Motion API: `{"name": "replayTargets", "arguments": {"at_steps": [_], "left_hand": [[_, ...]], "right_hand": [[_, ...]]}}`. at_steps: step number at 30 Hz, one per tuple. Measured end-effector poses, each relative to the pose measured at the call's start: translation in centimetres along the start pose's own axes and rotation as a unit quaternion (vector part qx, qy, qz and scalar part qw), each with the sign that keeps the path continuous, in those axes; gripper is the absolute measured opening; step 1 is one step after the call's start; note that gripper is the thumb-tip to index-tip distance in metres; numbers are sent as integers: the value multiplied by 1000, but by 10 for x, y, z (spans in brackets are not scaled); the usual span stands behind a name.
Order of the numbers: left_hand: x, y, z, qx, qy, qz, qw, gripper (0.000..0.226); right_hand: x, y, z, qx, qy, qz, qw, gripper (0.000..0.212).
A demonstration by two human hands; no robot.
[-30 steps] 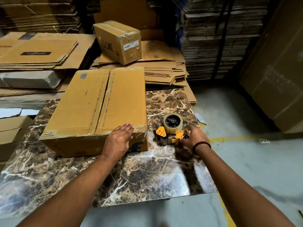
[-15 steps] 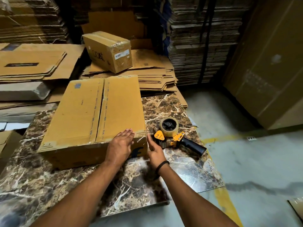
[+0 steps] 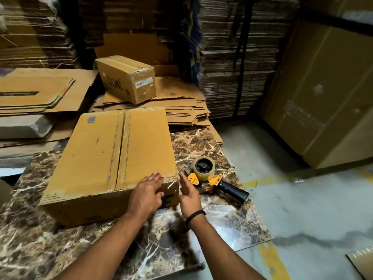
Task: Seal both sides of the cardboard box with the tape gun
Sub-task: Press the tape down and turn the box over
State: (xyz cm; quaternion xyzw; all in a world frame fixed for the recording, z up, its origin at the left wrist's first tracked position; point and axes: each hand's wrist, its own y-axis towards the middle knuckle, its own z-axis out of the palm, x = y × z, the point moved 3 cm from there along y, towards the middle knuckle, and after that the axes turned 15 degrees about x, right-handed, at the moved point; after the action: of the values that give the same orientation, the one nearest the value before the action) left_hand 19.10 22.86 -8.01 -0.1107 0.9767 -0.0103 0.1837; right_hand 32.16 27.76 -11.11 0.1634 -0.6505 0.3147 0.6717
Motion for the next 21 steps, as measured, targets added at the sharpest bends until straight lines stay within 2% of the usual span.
{"name": "replayTargets", "arguments": {"at_steps": [3,6,7,11,15,17,21], "left_hand": [[3,2,-2,20,-2,1,1000,63],[2,1,-4,30,-18,-1,999,64],[2,1,-5,33,-22,-2,999,63],[-2,3,-15,40,-55,-23,997,64],[-14,-3,-16,61,40,11,997,66],[-16,-8,-10,79,72,14,994,66],[-12,-16,-10,56,122,41,990,66]], "right_hand": [[-1,-3,10,15,-121,8,992,87],[15,-6,4,-14,-248,21,968,83],[21,-5,4,-17,-304,2,952,82],[29,-1,15,55,-525,-36,849,80],[33,1,13,62,-613,-25,787,75],[34,-1,14,59,-632,-20,772,74],[34,-5,18,56,-649,-15,758,73]]}}
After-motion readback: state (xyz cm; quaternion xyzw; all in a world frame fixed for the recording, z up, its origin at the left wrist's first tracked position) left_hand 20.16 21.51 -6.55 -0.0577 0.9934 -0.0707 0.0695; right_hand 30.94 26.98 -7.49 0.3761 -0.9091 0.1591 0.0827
